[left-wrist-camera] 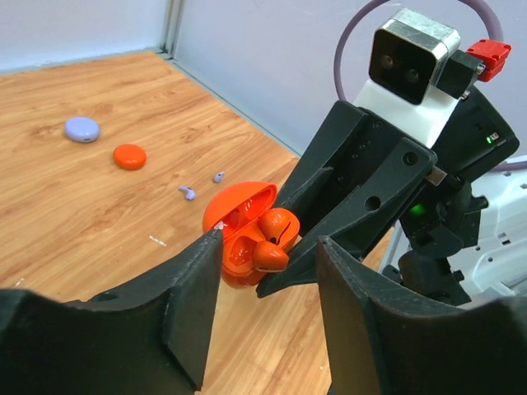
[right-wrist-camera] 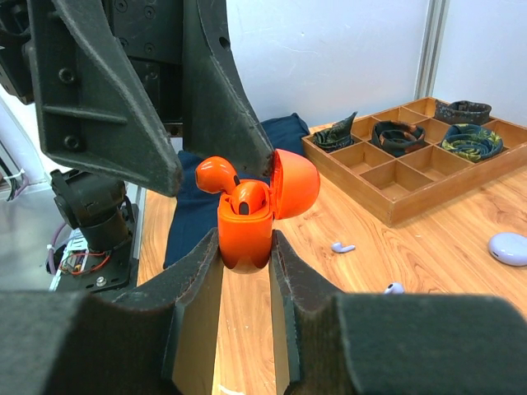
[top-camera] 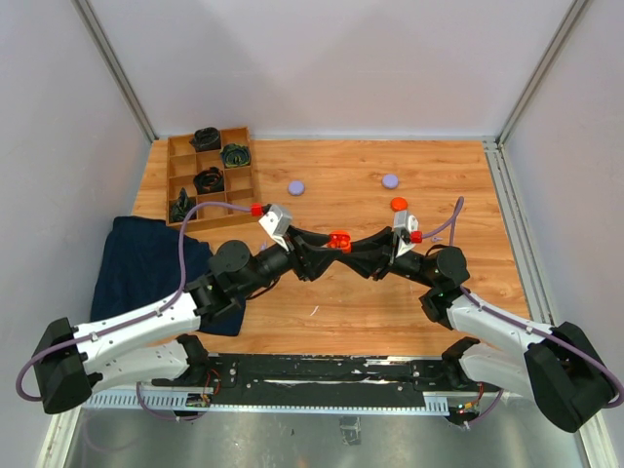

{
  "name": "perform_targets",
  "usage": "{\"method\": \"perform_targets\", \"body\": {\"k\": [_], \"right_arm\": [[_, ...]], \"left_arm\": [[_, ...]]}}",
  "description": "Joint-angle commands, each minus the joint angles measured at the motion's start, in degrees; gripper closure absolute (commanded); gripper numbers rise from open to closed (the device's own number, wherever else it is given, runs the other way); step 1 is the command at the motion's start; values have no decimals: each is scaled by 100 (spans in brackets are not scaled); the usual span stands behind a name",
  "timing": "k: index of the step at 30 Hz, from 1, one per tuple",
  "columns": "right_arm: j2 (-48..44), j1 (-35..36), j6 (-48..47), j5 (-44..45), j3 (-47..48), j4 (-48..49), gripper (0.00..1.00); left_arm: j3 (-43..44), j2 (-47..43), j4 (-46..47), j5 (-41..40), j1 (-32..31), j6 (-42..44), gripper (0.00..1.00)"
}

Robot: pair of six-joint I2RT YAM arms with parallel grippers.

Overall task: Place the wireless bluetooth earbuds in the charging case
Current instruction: Place the earbud in the charging case.

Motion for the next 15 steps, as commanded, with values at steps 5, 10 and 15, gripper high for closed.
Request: {"method": "perform_targets", "body": {"k": [5,10,15], "right_arm": [[-93,-77,-45,49,79,223,97],[-83,-76,-46,51,80,223,97],[-96,-77,-41,40,90,210,97]], "left_arm": [[225,-341,-612,-635,-55,-214,39],[311,-341,-903,-759,-57,-203,34],[356,-264,-1022,-852,-53,-207,31]]}}
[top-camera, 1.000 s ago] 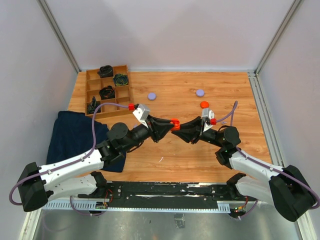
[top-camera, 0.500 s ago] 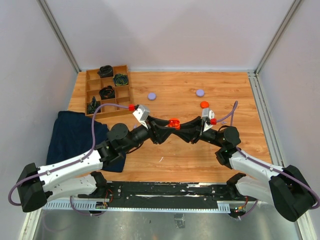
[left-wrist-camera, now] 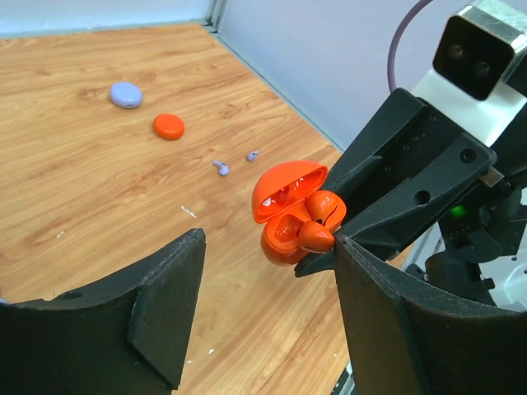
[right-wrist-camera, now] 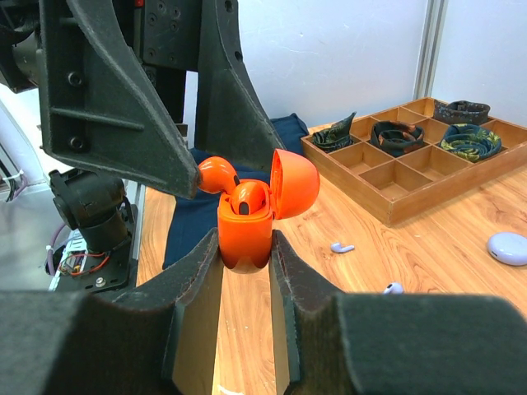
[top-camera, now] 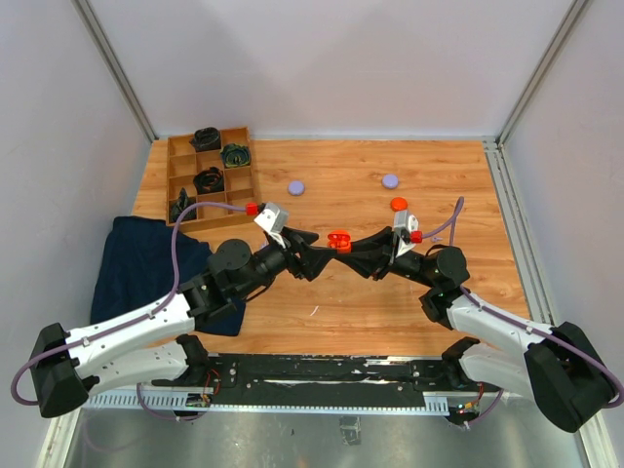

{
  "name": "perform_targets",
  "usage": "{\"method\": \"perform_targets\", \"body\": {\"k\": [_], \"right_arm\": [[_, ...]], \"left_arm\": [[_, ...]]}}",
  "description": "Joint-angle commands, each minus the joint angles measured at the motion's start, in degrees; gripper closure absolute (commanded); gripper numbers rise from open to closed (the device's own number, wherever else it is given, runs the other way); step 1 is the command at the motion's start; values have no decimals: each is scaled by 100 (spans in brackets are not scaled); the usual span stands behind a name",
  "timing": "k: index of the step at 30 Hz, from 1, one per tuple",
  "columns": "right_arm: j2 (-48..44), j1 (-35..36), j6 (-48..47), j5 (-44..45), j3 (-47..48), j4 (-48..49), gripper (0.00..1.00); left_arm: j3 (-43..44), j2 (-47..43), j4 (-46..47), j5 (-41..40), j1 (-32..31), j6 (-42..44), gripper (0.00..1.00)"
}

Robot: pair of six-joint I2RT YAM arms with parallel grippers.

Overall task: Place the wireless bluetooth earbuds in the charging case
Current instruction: Place the earbud in the charging case.

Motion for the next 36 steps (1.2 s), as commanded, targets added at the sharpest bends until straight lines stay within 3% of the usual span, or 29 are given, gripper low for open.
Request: {"method": "perform_targets", "body": {"k": [1,9,15,22,26,31,36], "right_arm": [[-94,-82,-44,7,88,210,97],[-114,-79,-47,1,70,173,97],[-114,-81,-54,-11,66,143,97],[-53,-85,-91,-89,82,26,97],[22,-89,-55,-211,150,23,97],[86,-87,14,-369,219,49,97],[67,-85,44,-423,254,21,97]], "left_arm": [[235,13,-182,-299,-52,-36,31],[184,-90,-396,-875,-47,-222,31],[161,-132,-477,-747,55,-301,30],[31,-355,-182,1066,840,-513,22],[79,-272,73,2247,1328,-780,12],[182,235,648,3466,1636,-1395,6],[242,814,1206,4131,1709,-1940,6]]}}
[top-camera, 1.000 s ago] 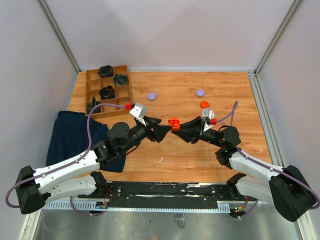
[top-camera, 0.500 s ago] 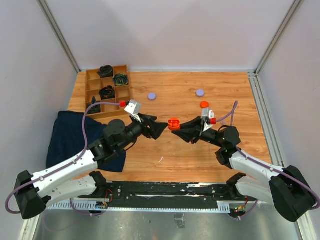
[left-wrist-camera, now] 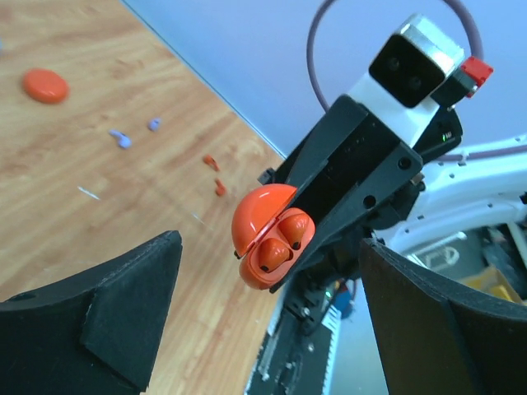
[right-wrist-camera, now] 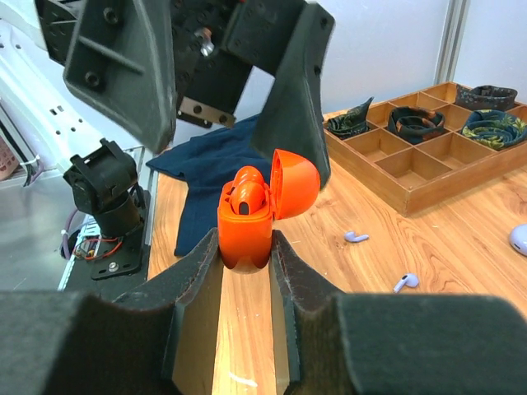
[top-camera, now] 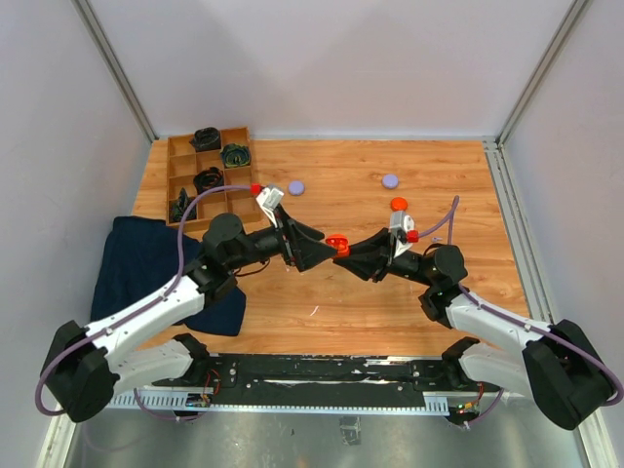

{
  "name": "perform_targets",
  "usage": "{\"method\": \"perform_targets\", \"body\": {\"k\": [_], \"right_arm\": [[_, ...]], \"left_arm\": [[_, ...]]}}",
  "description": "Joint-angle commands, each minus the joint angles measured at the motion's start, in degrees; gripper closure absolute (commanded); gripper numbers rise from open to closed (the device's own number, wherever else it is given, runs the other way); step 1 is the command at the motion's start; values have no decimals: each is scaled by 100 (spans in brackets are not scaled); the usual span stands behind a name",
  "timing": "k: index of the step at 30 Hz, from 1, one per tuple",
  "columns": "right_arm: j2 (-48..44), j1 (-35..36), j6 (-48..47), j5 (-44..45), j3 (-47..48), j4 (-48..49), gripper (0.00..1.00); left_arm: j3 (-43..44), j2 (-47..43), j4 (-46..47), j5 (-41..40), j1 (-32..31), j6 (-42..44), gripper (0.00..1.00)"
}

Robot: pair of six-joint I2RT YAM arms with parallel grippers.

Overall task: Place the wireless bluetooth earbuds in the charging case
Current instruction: Place the earbud in the charging case, then close the charging case.

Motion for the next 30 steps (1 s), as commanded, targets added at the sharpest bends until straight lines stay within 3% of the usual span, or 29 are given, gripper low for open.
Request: {"method": "perform_targets", "body": {"k": [1,8,18,30], "right_arm": [[-29,-78,35,-165,229,149,97],[13,-76,38,-209,251,97,97],[115,-72,56,-326,273,-40,97],[-19,-72,26,-503,206,-708,96]], "left_arm": [[189,416,743,1062,70,-615,6],[234,707,1159,1402,70,-847,8],[146,822,1984,1729,94,-1238,20],[-40,602,1925,1609,334,-1113,20]]}}
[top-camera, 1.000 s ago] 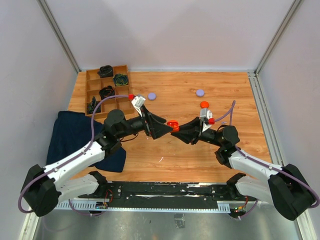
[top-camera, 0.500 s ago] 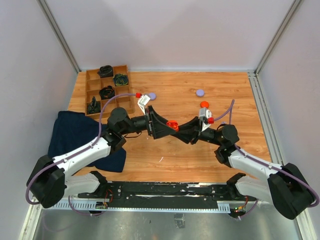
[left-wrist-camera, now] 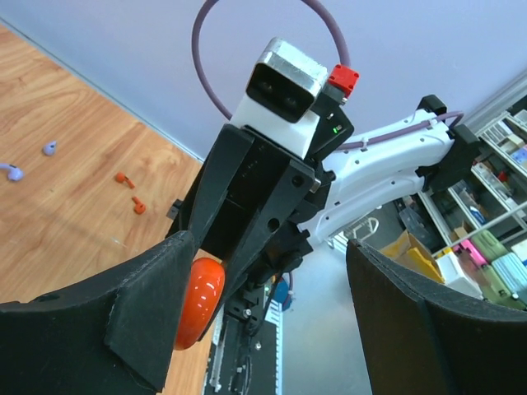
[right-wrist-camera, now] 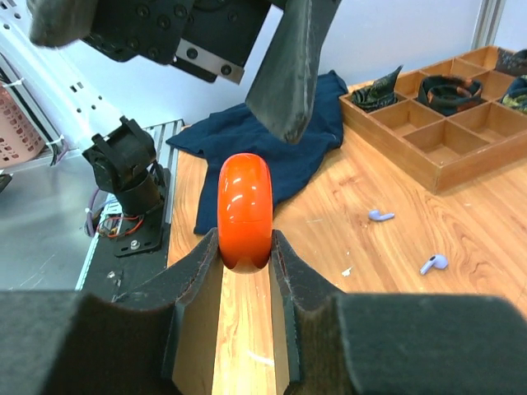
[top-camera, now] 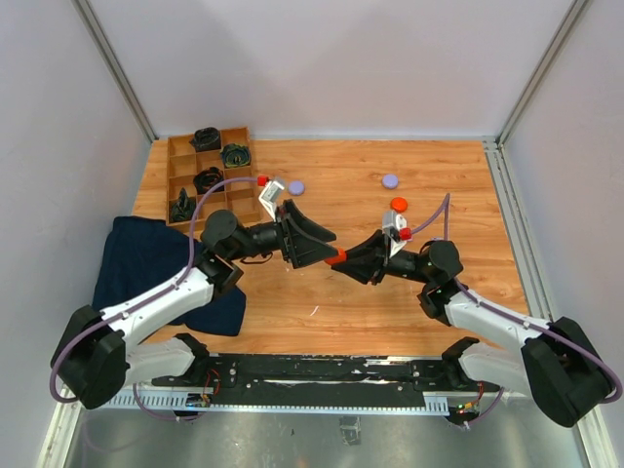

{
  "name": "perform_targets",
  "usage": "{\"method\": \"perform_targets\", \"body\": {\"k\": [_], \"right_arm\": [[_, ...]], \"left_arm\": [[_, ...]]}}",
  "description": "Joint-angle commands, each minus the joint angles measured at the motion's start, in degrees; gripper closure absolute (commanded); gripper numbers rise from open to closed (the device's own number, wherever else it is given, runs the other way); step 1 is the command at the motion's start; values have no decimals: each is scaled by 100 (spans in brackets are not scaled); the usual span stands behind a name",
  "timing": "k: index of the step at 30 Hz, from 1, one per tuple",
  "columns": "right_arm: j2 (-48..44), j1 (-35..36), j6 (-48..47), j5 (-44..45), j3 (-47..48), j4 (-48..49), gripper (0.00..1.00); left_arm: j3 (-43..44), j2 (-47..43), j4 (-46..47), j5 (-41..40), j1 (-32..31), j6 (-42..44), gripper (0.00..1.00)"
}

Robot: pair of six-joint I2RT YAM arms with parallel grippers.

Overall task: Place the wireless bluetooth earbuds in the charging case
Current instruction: Close the charging case, then place the charging case at the center of the board.

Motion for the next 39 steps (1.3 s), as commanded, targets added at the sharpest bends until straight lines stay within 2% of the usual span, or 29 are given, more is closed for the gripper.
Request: {"method": "perform_targets", "body": {"k": [1,5,11,16,20,23,29,34,39], "right_arm": [[-173,-69,-83,-90,119,-579,96],[-320,-71,-376,112,299,-1969,97],[-393,-70,-622,766,489,-4002,97],[-186,-91,-482,1306,519,-5069,97],[176,-131,-319,1607,559,-5573,97],[484,-156,-165,1688,576,-5757,97],[941,-177,367,2058,492,-5648,97],[1190,-213,718,2304,457,-5520,95],[1451,-263,918,2427,421,-5514,89]], "left_arm": [[-63,-256,-152,-58,137,184,20],[185,-685,-1778,-934,187,1131,15],[674,-1264,-3896,-2890,196,2264,10],[1234,-1438,-5075,-4311,197,2902,9],[1637,-1361,-5945,-5521,197,3258,7],[1687,-1363,-6095,-6158,197,3576,7],[1118,-1509,-5530,-6926,203,3731,6],[804,-1517,-5463,-7141,320,3795,6],[742,-1634,-5428,-7020,445,3765,6]]}}
